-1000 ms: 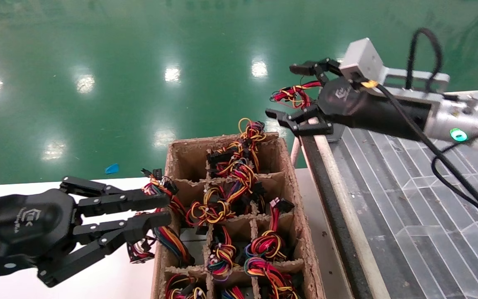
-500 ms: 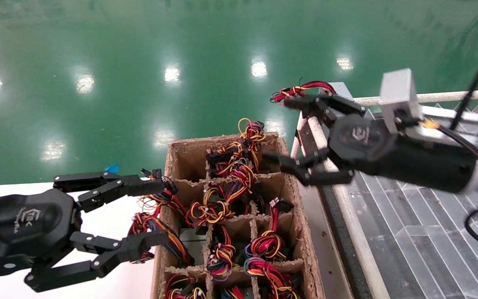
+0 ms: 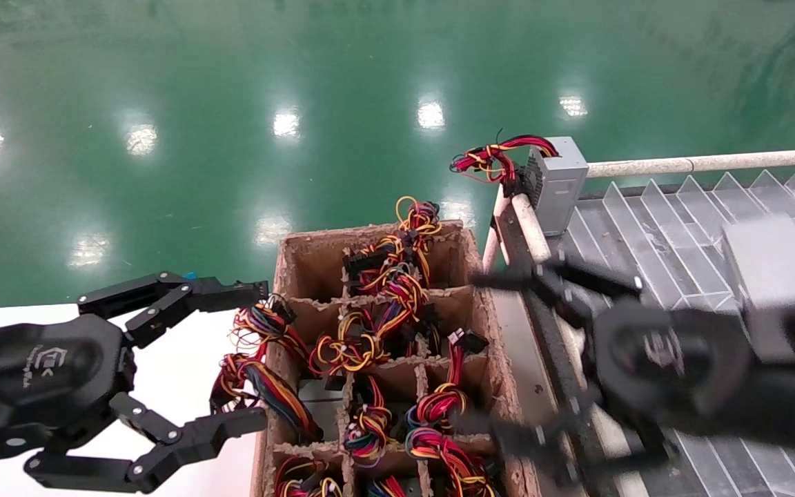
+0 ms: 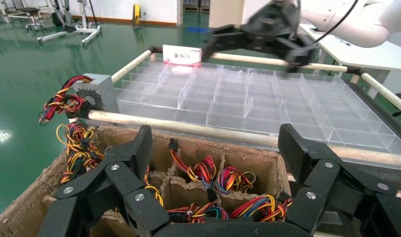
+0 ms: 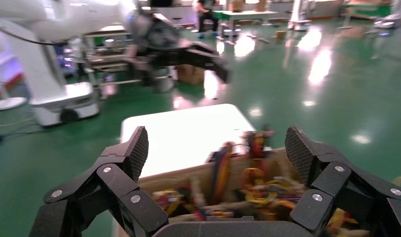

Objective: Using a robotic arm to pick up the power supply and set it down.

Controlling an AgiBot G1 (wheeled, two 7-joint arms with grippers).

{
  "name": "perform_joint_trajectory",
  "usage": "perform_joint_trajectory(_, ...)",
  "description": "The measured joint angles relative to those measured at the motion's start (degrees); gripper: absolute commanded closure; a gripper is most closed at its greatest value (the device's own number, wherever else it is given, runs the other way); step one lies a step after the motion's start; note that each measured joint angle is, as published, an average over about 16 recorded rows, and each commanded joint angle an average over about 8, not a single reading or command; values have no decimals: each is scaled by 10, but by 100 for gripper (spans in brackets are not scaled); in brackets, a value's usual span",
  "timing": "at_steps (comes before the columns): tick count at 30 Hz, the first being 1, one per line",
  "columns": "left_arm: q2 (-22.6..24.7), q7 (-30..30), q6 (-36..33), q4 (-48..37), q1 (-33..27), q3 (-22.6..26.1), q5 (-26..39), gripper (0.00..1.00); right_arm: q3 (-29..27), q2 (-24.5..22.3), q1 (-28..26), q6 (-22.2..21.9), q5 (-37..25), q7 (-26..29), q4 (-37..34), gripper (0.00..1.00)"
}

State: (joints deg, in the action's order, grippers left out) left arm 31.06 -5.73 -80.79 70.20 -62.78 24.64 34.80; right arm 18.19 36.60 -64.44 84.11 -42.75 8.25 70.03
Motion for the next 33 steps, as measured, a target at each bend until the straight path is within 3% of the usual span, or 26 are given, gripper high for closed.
perform_joint_trajectory(10,0,0,0,0,0,0,0,0,-31,-22,41,23,13,31,50,0)
perform_joint_trajectory(33,0,0,0,0,0,0,0,0,-23,-16,30,16,10,25,37,0)
